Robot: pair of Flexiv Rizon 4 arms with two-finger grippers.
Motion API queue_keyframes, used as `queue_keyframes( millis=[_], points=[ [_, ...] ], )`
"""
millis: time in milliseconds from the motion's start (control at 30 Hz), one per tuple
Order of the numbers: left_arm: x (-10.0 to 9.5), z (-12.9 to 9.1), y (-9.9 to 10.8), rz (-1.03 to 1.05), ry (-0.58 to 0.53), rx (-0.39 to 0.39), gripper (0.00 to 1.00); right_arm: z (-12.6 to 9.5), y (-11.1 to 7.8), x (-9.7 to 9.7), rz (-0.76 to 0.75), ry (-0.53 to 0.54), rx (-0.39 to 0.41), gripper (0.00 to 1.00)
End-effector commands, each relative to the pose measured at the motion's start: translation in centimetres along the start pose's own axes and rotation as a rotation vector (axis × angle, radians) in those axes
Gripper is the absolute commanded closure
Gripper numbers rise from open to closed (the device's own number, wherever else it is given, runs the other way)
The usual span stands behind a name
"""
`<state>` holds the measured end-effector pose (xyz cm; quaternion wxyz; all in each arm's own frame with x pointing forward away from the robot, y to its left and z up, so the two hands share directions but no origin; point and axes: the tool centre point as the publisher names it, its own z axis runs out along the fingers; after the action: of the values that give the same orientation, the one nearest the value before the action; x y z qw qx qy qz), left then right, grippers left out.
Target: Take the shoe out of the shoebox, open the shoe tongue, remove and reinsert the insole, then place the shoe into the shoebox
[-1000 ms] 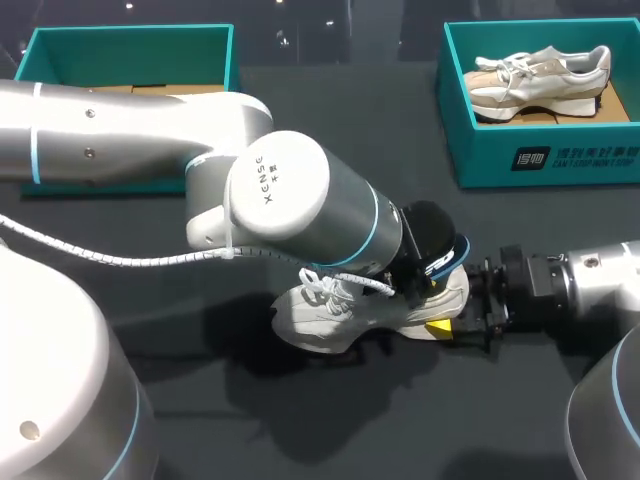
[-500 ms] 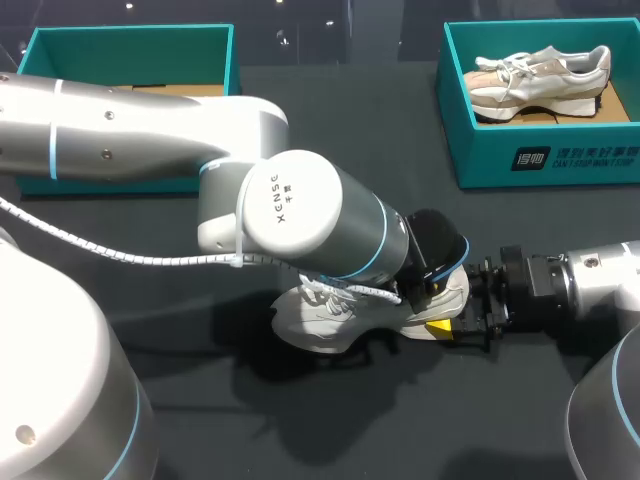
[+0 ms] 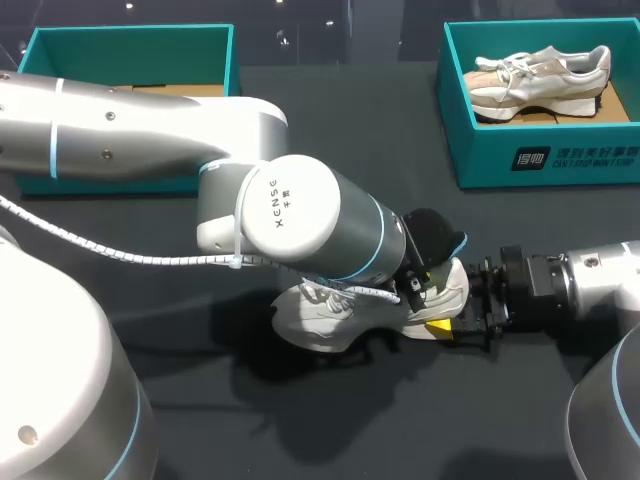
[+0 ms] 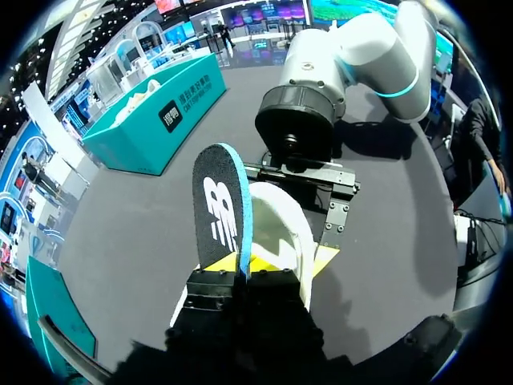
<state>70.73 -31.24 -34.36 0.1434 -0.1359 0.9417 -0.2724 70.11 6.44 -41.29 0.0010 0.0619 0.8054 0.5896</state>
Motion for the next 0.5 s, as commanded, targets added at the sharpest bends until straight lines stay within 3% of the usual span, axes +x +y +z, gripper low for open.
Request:
queue_keyframes(
  millis=[33,500],
  points=[
    [-0.7,-0.6,0.2,-0.004,0.035,0.019,1.00,0.1,0.0,0.2,0.001,0.001,0.006,1.00],
    [-0.1,-1.2,-3.5,-0.001,0.112,0.055,1.00,0.1,0.0,0.2,0.001,0.001,0.006,1.00]
  ],
)
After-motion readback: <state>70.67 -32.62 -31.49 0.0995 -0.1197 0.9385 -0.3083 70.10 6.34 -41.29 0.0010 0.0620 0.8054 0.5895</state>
